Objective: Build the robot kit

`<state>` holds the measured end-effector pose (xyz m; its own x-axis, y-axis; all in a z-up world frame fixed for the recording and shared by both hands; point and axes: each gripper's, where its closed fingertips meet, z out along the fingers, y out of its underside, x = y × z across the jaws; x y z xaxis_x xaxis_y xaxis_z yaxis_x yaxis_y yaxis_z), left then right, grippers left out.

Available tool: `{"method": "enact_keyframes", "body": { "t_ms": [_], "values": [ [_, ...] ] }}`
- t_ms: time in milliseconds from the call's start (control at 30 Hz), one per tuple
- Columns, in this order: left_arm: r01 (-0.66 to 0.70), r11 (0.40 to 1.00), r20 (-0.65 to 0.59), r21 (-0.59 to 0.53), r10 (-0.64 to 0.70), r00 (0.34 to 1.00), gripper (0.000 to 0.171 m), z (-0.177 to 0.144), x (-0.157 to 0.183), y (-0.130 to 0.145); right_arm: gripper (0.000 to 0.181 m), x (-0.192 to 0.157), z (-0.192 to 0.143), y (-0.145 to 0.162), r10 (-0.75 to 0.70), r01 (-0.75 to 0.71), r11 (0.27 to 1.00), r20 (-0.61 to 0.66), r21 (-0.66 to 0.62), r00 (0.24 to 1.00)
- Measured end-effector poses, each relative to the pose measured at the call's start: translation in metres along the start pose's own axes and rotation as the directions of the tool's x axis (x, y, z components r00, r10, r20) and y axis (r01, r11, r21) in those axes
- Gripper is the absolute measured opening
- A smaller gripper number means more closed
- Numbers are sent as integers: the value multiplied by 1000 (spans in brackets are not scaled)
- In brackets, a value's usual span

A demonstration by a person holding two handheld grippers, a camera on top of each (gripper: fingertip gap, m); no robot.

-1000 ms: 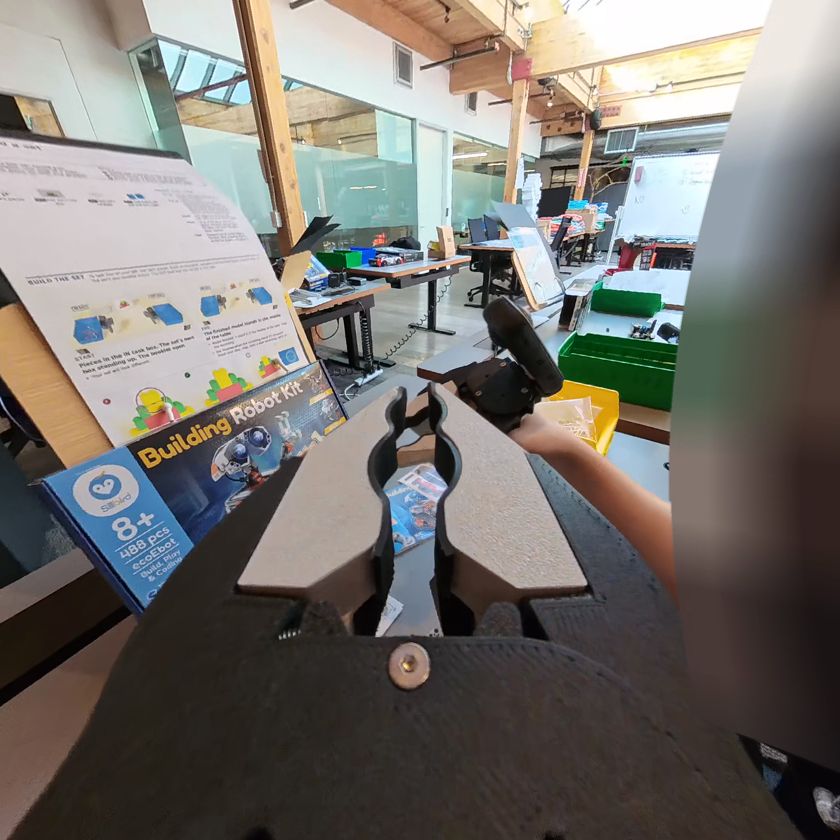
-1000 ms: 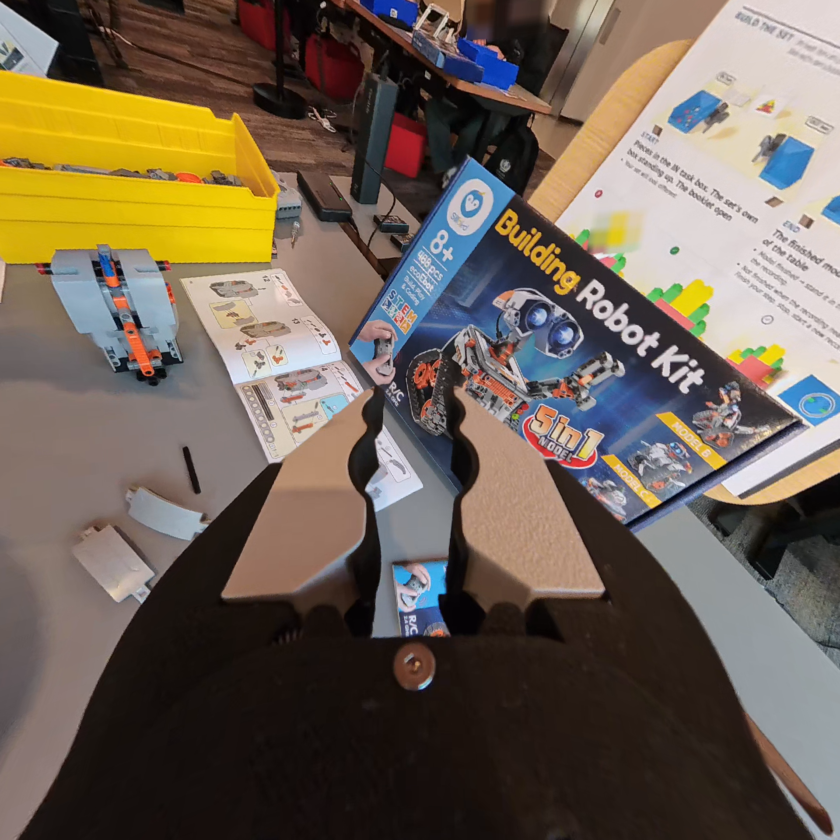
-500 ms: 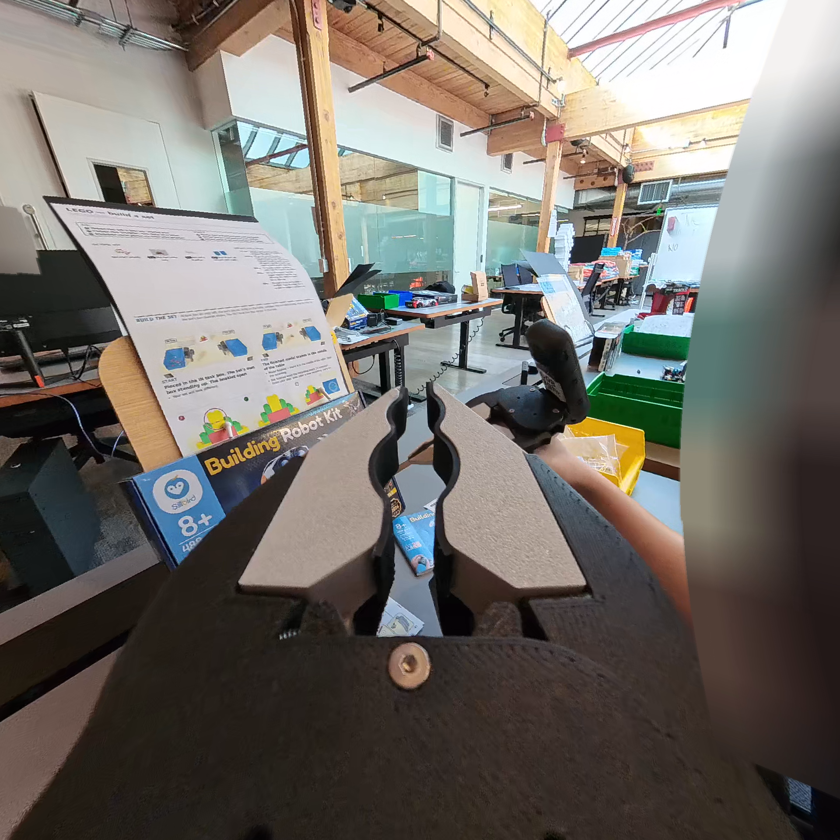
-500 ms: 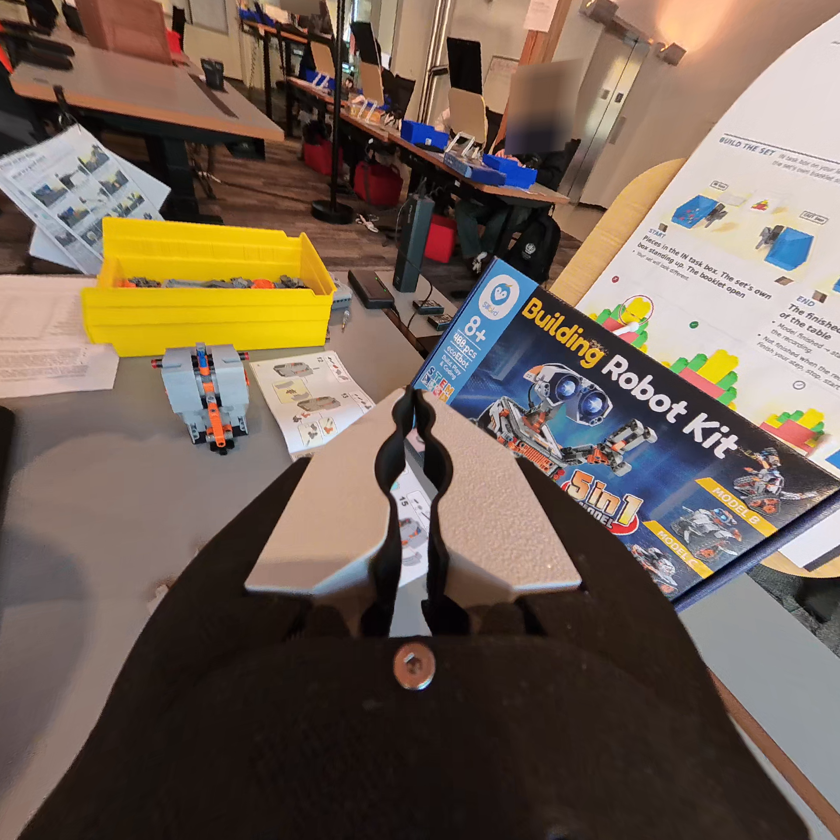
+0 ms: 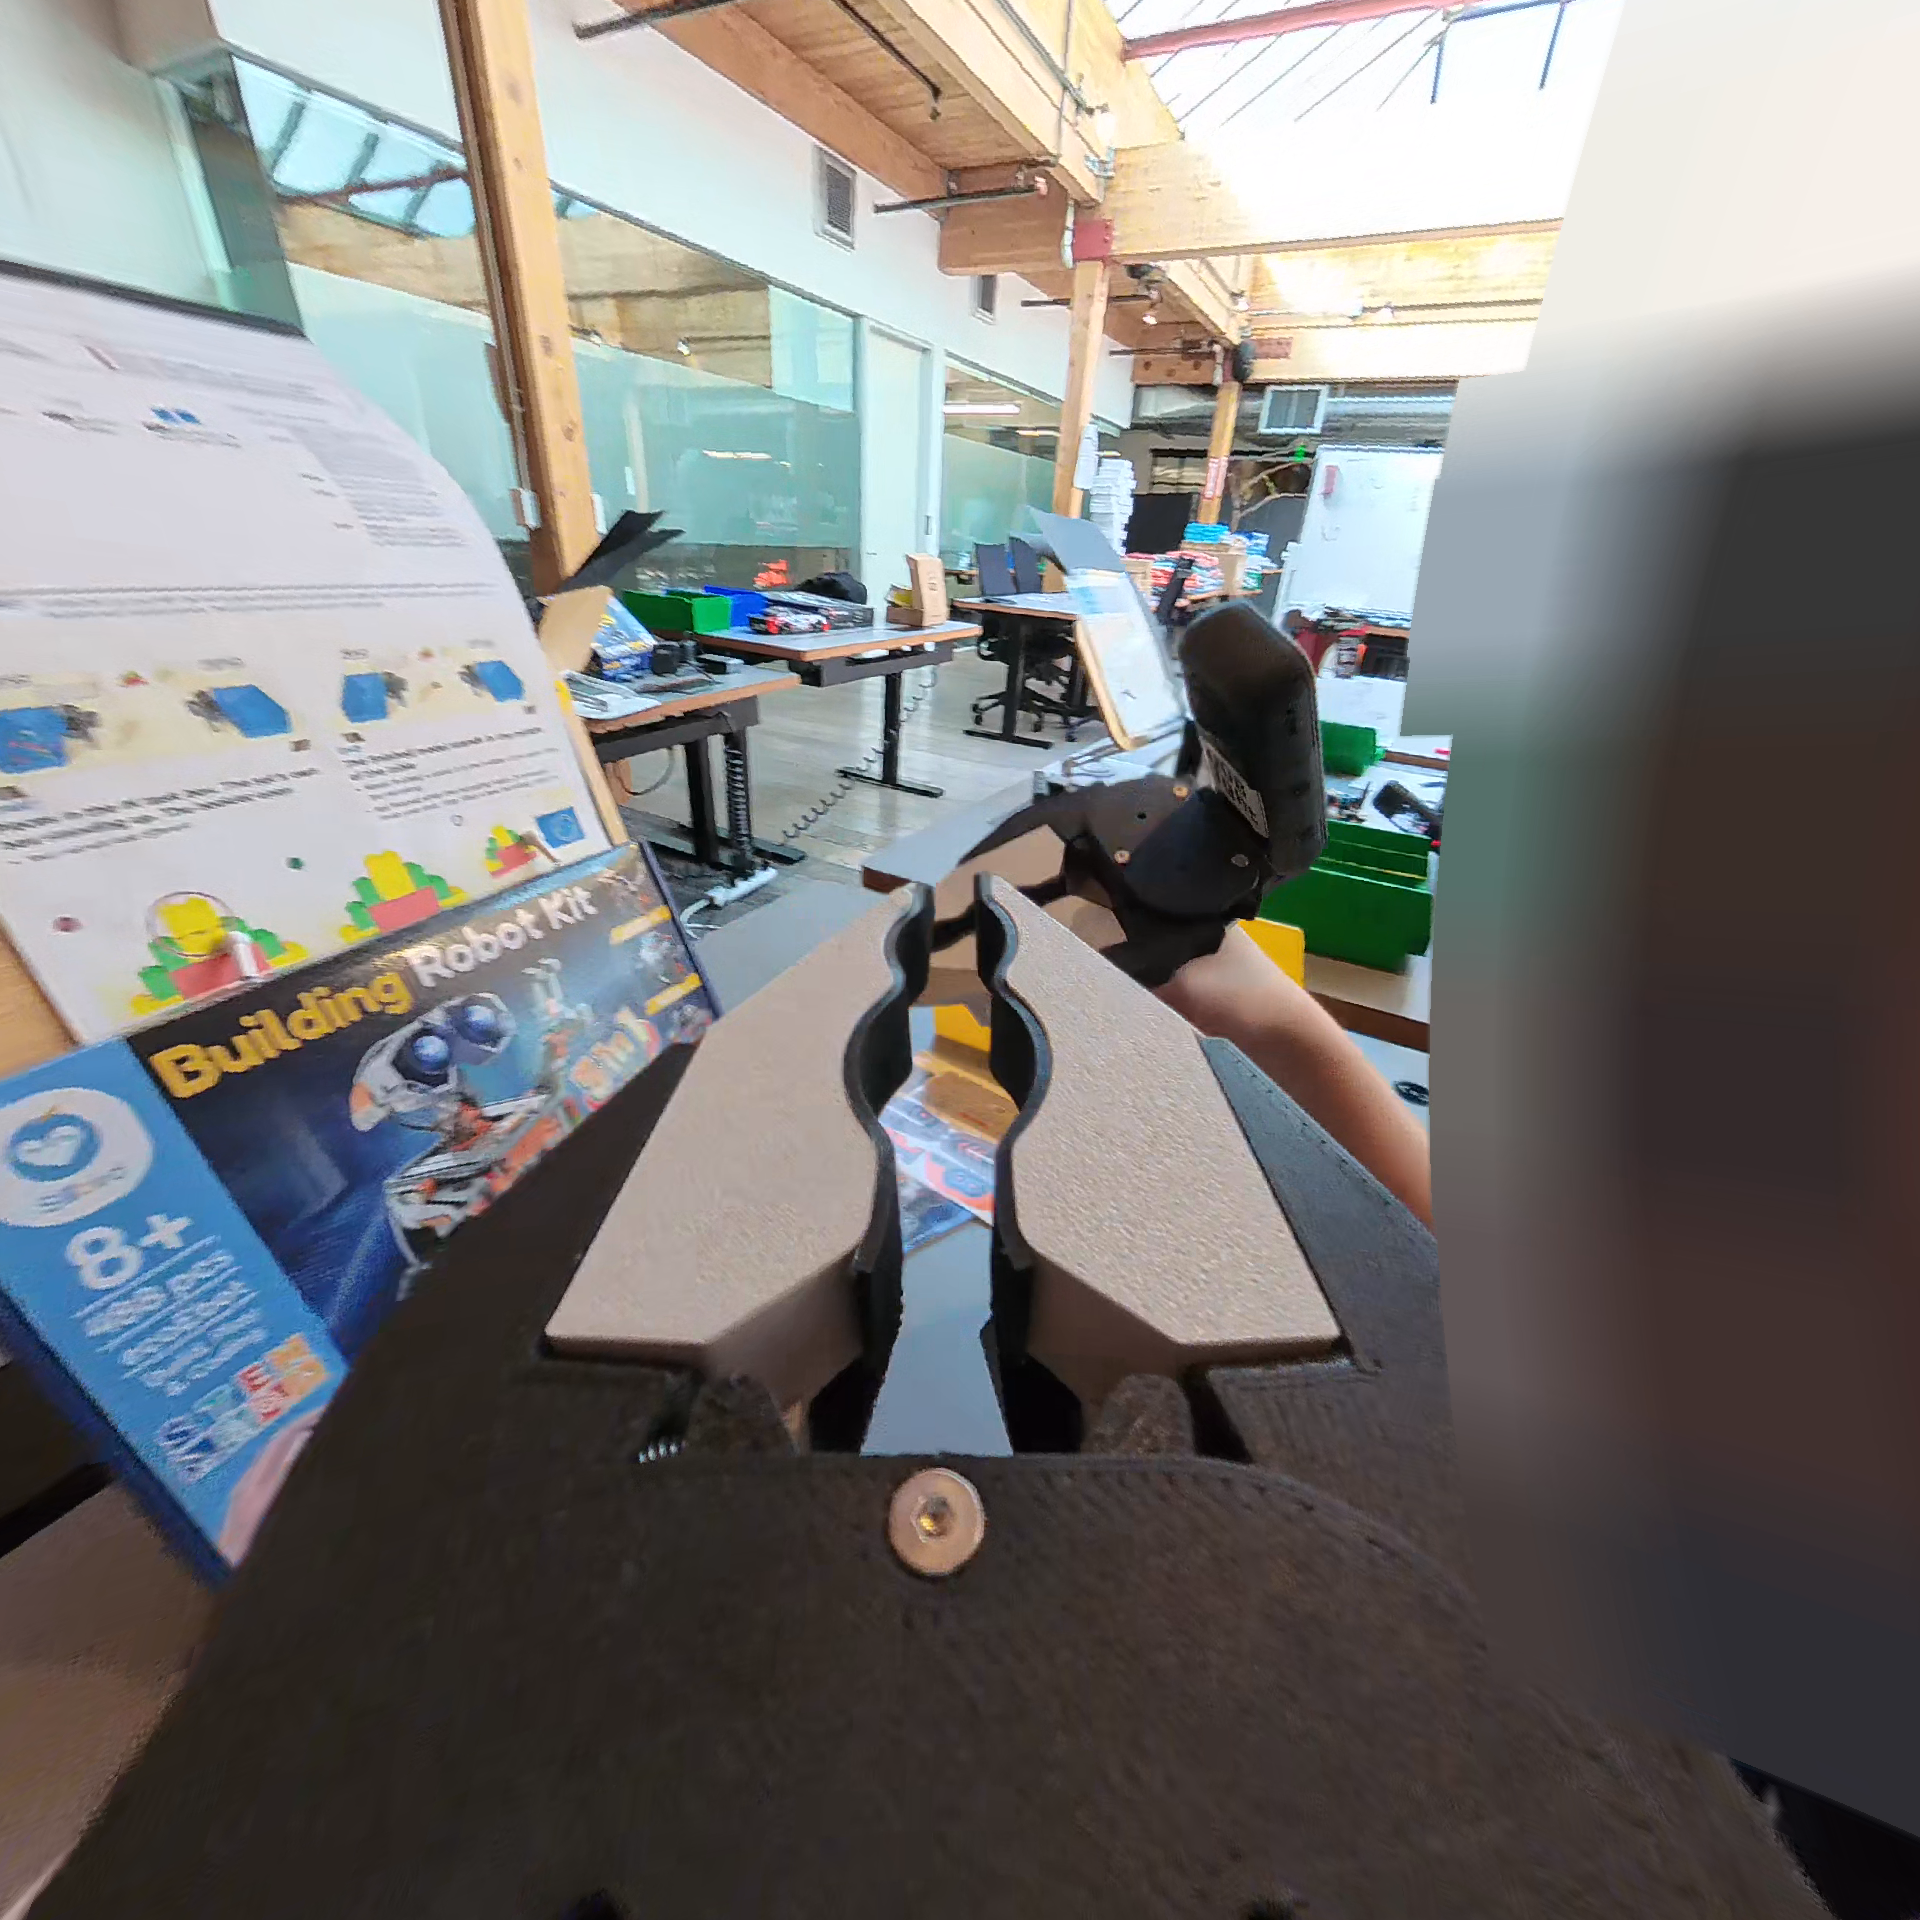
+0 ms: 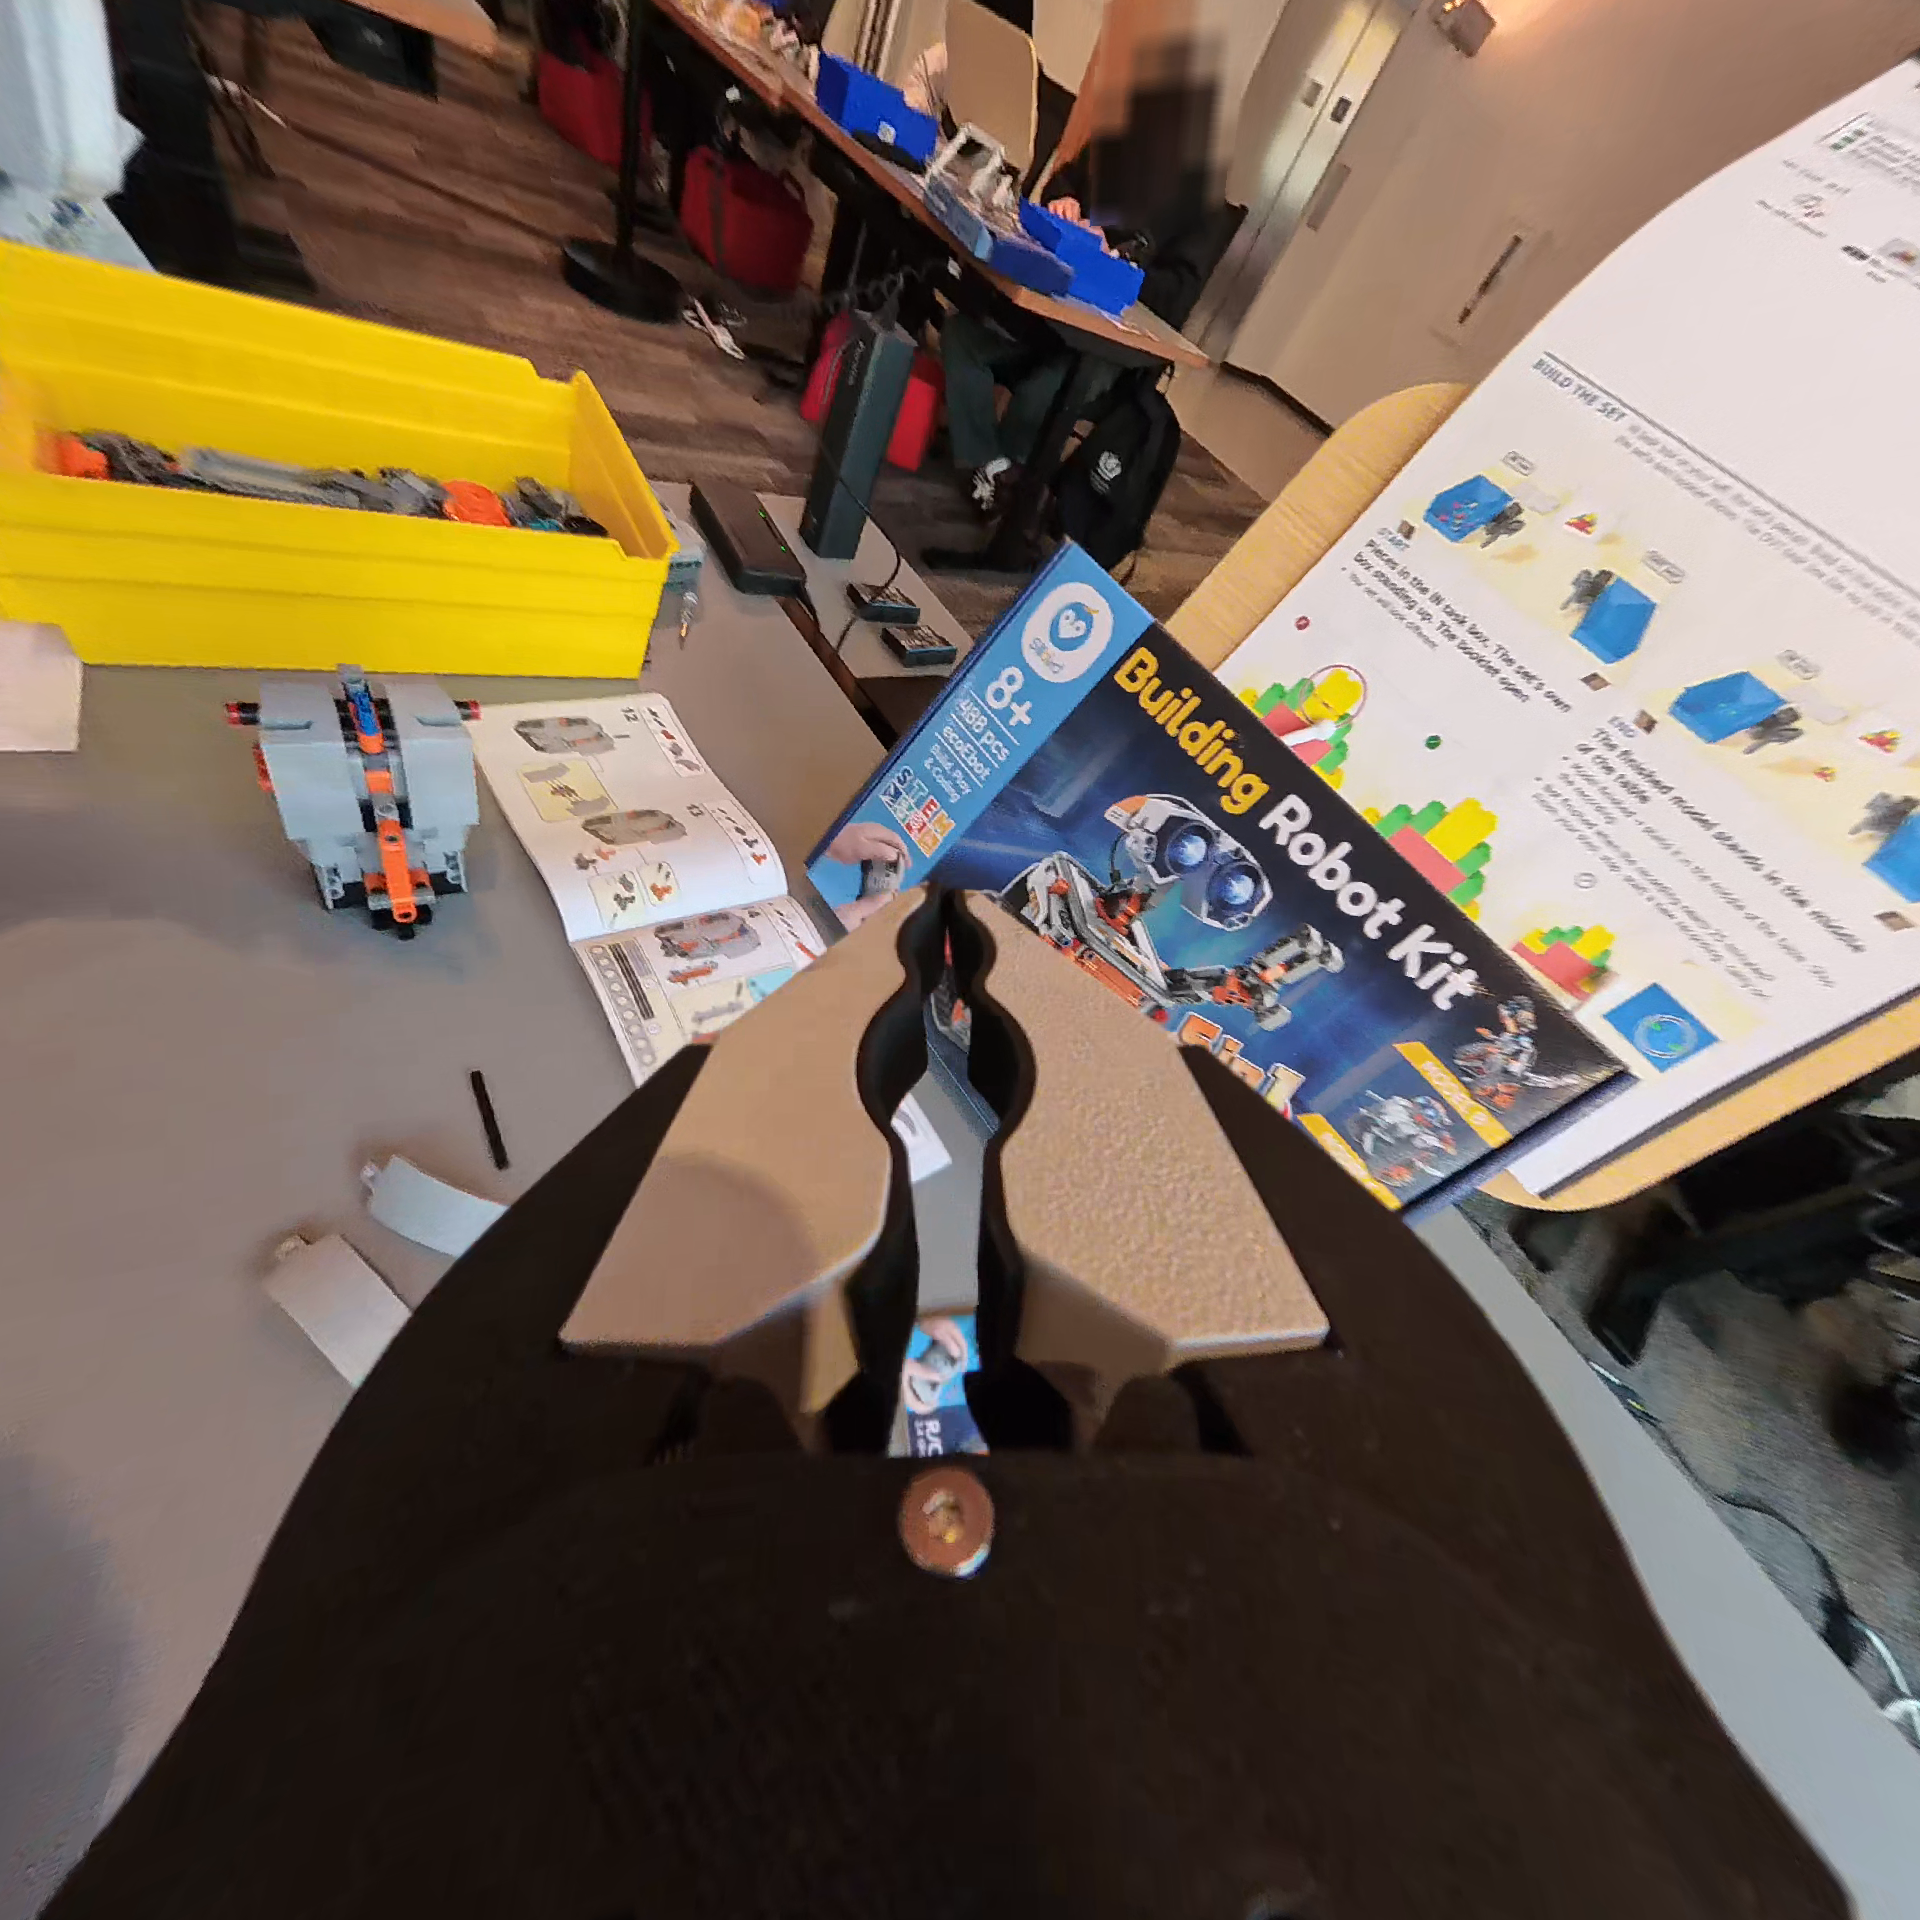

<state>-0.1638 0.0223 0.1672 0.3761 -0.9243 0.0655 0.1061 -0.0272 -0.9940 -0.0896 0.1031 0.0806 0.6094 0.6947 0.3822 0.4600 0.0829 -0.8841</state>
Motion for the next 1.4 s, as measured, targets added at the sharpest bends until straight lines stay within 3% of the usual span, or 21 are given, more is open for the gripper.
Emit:
{"method": "enact_keyframes", "body": {
  "t_ms": [333, 467, 667, 733, 833, 900, 1033, 1133, 1300, 1400],
  "values": [
    [3, 997, -24, -82, -5, 1000, 8, -5, 4, 12, 0, -1, -16, -14, -3, 4, 1000, -33, 22, 999],
    [-19, 999, 10, -48, 19, 1000, 7, -13, -3, 4, 15, 8, -3, 1, 33, -33, 999, -47, -9, 998],
    [-27, 999, 98, 35, 24, 995, 5, -22, -32, -8, 23, 16, 29, 27, 103, -103, 995, -23, -9, 994],
    [-38, 997, 124, 62, 30, 992, 5, -25, -40, -11, 20, 13, 38, 29, 128, -128, 992, 1, 20, 992],
    [-63, 994, 156, 91, 48, 987, 4, -27, -46, -15, 0, 6, 46, 27, 161, -166, 983, 60, 75, 985],
    [-61, 994, 165, 94, 45, 985, 4, -27, -48, -13, 0, 5, 47, 23, 192, -201, 973, 91, 116, 977],
    [-28, 999, 160, 41, 21, 987, 4, -19, -52, 0, 0, 4, 46, 25, 226, -239, 965, 120, 111, 967],
    [33, 997, 139, -69, -23, 990, 6, -9, -57, 20, 0, 4, 43, 27, 177, -184, 980, 91, 77, 980],
    [72, 980, 176, -185, -39, 984, 8, -4, -66, 45, 0, 0, 41, 39, 77, -74, 996, 50, -56, 996],
    [70, 969, 181, -236, -28, 983, 9, -1, -65, 54, 0, -10, 42, 52, 50, -36, 989, 99, -142, 994]
  ]
}}
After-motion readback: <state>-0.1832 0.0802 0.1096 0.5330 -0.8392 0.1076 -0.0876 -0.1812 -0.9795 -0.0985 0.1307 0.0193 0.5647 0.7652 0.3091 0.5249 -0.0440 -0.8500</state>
